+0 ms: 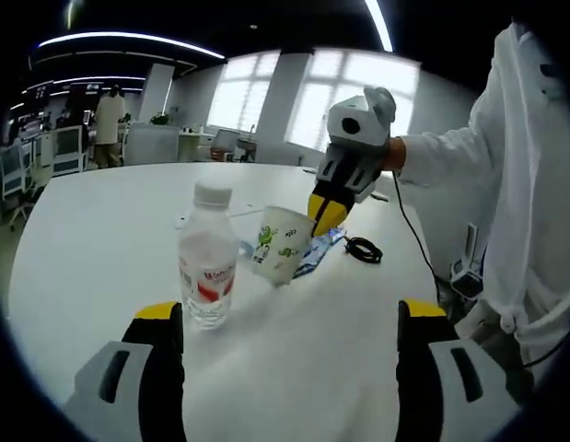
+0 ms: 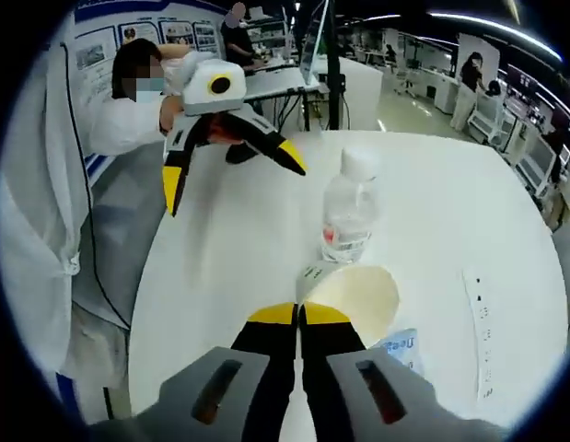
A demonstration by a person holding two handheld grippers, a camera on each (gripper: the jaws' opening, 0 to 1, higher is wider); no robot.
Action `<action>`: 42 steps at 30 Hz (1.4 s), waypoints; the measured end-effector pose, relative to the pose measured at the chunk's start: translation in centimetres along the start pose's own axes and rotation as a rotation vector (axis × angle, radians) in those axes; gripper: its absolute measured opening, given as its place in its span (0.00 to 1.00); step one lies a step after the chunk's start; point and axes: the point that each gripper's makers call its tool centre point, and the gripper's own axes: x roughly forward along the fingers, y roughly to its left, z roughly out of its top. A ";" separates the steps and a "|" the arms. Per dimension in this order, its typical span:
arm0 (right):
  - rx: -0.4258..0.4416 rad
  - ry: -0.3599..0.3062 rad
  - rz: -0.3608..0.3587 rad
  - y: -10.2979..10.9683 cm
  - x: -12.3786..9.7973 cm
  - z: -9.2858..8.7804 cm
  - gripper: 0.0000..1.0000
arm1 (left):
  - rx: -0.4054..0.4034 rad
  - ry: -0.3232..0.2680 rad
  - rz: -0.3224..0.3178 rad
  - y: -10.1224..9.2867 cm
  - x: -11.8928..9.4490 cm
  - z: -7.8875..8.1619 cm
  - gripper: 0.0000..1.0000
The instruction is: Arrange the tabletop items into an orderly group along one side of the table until the central work area is clear of visible clutter.
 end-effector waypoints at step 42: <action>-0.629 0.405 0.051 -2.9 4.8 -3.4 0.00 | -0.042 -0.038 0.004 0.5 0.1 -0.3 0.99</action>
